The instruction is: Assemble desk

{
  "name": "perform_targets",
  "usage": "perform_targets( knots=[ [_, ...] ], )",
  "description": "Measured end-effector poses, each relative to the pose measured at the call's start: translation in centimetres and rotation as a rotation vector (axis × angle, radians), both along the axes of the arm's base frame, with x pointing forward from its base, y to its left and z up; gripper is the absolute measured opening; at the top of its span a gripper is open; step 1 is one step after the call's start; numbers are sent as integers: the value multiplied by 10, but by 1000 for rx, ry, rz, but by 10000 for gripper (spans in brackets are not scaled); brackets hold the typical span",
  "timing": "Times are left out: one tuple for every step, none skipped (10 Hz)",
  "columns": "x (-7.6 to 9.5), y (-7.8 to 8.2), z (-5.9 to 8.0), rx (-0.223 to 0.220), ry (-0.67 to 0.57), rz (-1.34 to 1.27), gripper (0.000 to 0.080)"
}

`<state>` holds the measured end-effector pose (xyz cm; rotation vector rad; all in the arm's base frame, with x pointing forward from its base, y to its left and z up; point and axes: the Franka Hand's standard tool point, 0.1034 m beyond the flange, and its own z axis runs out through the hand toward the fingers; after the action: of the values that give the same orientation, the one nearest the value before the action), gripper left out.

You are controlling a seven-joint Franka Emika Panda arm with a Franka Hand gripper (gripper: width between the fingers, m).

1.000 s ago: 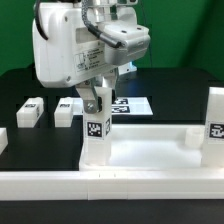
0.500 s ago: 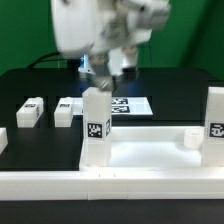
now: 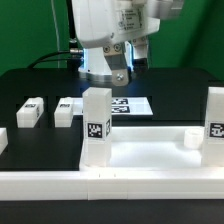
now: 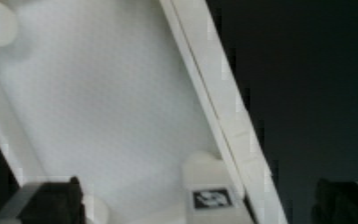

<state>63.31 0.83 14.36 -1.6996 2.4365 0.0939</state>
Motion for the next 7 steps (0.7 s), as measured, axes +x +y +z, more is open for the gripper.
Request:
perform_targets(
  knots=[
    [-15, 10, -6, 9, 26, 93, 649],
    [-27, 9, -15, 13, 68, 113, 649],
    [-30, 11, -22, 12, 84, 109, 649],
    [-28, 11, -20, 11, 76, 112, 649],
    [-28, 11, -21, 10, 76, 113, 649],
    [-29, 11, -22, 10, 77, 114, 649],
    [-31, 12, -25, 2, 69, 119, 649]
  ],
)
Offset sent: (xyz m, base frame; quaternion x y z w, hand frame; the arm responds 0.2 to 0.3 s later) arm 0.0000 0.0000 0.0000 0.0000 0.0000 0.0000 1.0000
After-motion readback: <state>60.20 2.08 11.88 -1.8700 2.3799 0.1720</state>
